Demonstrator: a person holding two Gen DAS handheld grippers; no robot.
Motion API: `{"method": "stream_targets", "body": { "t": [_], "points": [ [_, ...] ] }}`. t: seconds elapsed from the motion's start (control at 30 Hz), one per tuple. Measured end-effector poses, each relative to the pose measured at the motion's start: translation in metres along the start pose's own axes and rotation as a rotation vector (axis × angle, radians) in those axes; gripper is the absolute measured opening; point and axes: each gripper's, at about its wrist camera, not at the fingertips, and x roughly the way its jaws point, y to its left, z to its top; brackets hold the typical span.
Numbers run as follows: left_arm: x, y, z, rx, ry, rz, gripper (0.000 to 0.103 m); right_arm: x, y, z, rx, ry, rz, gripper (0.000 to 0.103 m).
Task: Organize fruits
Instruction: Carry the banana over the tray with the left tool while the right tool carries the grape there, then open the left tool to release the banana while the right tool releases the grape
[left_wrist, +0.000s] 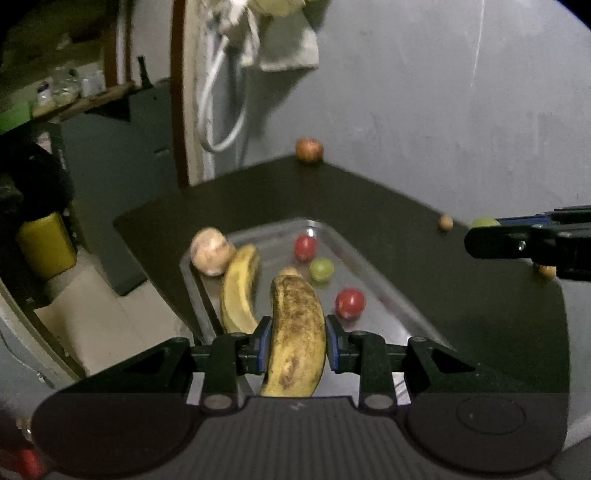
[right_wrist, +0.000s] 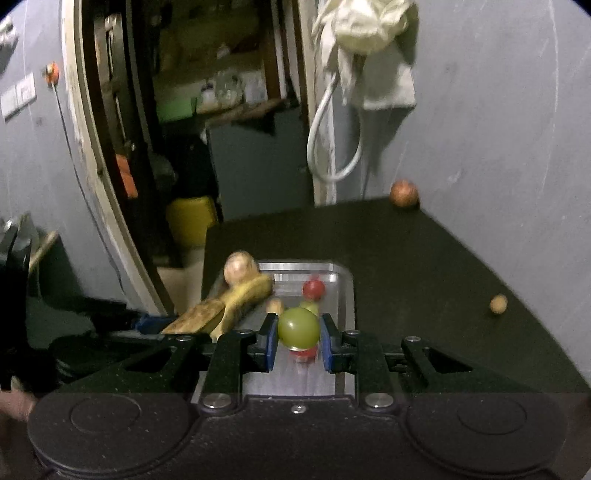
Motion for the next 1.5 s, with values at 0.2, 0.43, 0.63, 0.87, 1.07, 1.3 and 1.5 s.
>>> {"method": "stream_targets", "body": {
  "t": [0.2, 0.43, 0.63, 0.87, 1.07, 1.3, 1.5],
  "points": [
    [0.03, -0.004, -0.004, 0.115, 0.019, -0.047, 0.032, 0.029, 0.001, -0.023, -0.028, 0.077, 0.016, 0.025],
    [0.059, -0.004, -0.005, 0.204, 0.046, -0.07, 0.032, 0.06, -0.003, -0.032, -0.037, 0.137, 0.028, 0.025],
    [0.068, 0.0, -0.008, 0.21, 0.079, -0.078, 0.032, 0.088, -0.005, -0.035, -0.052, 0.201, 0.031, 0.025],
    [0.071, -0.003, -0.014, 0.267, 0.086, -0.071, 0.032, 0.107, -0.009, -0.036, -0.056, 0.245, 0.032, 0.025],
    [0.071, -0.005, -0.017, 0.296, 0.082, -0.069, 0.032, 0.118, -0.009, -0.036, -0.061, 0.272, 0.032, 0.025],
    [0.072, -0.003, -0.017, 0.29, 0.086, -0.074, 0.037, 0.124, -0.006, -0.04, -0.068, 0.294, 0.033, 0.026],
    [0.07, -0.001, -0.017, 0.286, 0.081, -0.077, 0.037, 0.125, -0.01, -0.038, -0.031, 0.305, 0.036, 0.027]
  ]
}}
